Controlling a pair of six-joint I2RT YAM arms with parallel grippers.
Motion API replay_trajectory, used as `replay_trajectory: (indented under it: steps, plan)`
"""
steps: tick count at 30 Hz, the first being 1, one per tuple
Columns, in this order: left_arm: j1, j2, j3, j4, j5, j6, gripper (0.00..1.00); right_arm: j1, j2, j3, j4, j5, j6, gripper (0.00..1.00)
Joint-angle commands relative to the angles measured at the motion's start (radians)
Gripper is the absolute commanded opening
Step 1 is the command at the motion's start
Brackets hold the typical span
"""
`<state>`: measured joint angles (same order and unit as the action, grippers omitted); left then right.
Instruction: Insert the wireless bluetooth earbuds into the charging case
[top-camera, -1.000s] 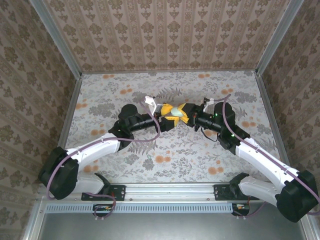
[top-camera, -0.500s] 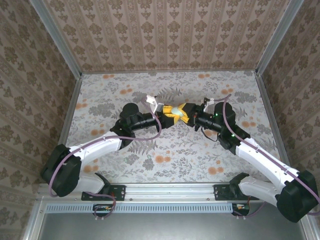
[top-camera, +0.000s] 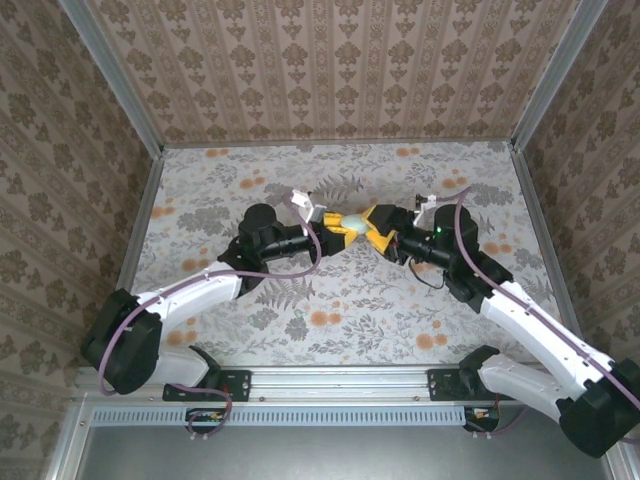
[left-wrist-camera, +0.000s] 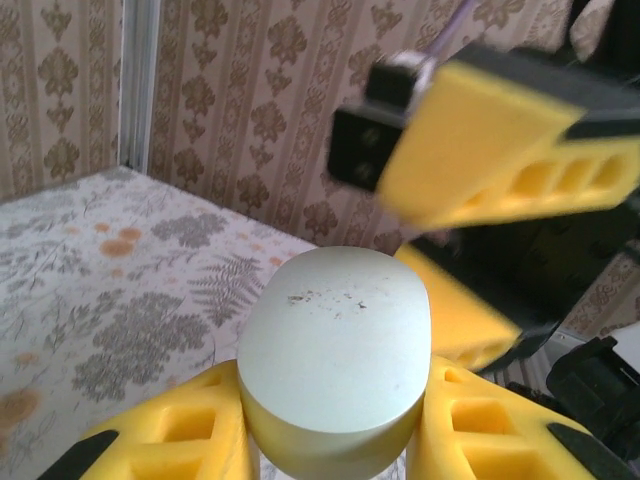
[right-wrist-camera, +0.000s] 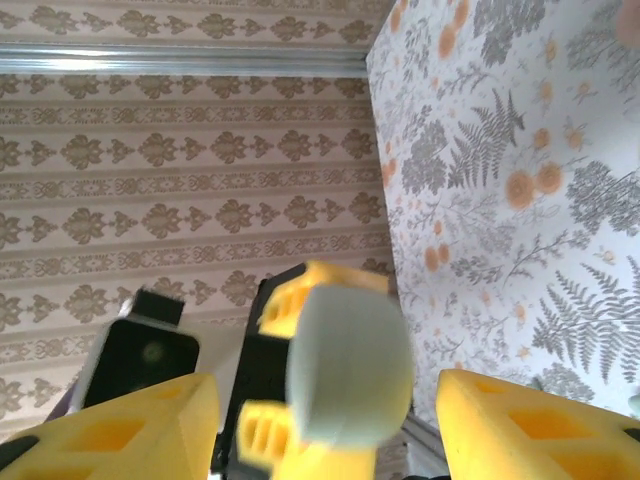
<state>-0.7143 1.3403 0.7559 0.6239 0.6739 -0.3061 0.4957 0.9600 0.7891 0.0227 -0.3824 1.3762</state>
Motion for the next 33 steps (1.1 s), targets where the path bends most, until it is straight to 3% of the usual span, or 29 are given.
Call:
replay_trajectory:
  steps: [1, 9, 14, 30, 33]
  plan:
    - [0.027, -0.043, 0.071, -0.145, 0.054, 0.047, 0.21, 0.006, -0.072, 0.103, -0.276, 0.093, -0.253, 0.6]
    - [0.051, -0.085, 0.155, -0.394, 0.099, 0.173, 0.2, 0.02, -0.114, 0.15, -0.504, 0.074, -0.588, 0.55]
    - [0.068, -0.081, 0.179, -0.429, 0.138, 0.187, 0.19, 0.021, -0.124, 0.151, -0.574, 0.012, -0.771, 0.51]
    - [0.078, -0.089, 0.159, -0.44, 0.196, 0.137, 0.17, 0.037, -0.162, 0.187, -0.644, 0.023, -0.948, 0.53]
    - [0.078, -0.095, 0.161, -0.477, 0.217, 0.136, 0.17, 0.037, -0.152, 0.178, -0.613, -0.038, -1.009, 0.54]
